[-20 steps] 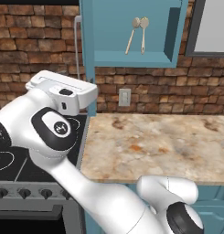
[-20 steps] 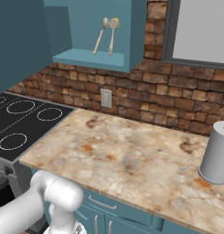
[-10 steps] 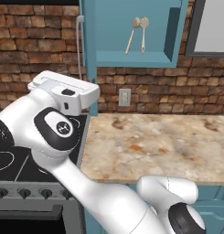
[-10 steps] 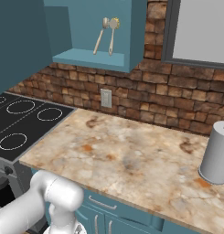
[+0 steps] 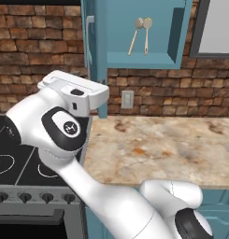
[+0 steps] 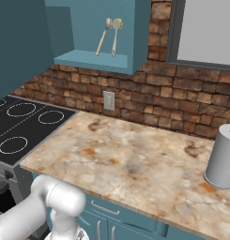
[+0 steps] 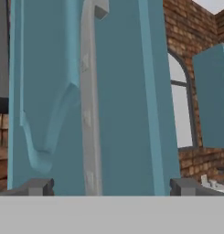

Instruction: Pick up the dish brush and dish brush from the sink, and place them back in the cabinet, and close the cabinet door.

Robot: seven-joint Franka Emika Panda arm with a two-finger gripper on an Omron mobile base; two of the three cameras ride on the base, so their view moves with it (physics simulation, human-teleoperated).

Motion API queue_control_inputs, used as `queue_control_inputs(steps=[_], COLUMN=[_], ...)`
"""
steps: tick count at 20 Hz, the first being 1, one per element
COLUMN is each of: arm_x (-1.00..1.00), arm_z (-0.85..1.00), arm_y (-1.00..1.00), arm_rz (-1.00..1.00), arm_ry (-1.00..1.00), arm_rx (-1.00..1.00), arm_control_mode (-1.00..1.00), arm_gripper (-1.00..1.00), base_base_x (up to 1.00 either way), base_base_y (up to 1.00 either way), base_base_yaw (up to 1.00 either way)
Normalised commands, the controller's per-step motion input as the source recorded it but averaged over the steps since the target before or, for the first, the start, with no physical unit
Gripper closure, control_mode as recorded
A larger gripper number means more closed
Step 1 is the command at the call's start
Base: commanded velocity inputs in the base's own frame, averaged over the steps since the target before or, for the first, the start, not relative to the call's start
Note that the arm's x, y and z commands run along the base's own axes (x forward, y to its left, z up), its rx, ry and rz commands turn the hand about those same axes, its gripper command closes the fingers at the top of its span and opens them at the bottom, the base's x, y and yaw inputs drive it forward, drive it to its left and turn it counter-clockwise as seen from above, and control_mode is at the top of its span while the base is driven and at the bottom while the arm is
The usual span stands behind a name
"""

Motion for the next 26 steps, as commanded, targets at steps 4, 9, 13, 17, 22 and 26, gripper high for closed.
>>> queue_control_inputs(steps=[4,9,13,17,22,26], arm_x=[0.22,0.21,0.16,0.13,0.11,0.1], arm_z=[0.0,0.0,0.0,0.0,-0.02,-0.04], arm_y=[-0.32,-0.38,-0.47,-0.46,-0.41,-0.39], arm_rz=[-0.03,-0.03,0.0,0.0,0.0,0.0], arm_ry=[0.0,0.0,0.0,-0.01,-0.02,-0.02], arm_rx=[0.0,0.0,0.0,0.0,0.0,-0.01], arm_control_mode=[-1.0,-1.0,-1.0,-1.0,-1.0,-1.0], arm_gripper=[-1.0,-1.0,-1.0,-1.0,-1.0,-1.0], base_base_x=[0.0,0.0,0.0,0.0,0.0,0.0], base_base_y=[0.0,0.0,0.0,0.0,0.0,0.0], base_base_yaw=[0.0,0.0,0.0,0.0,0.0,0.0])
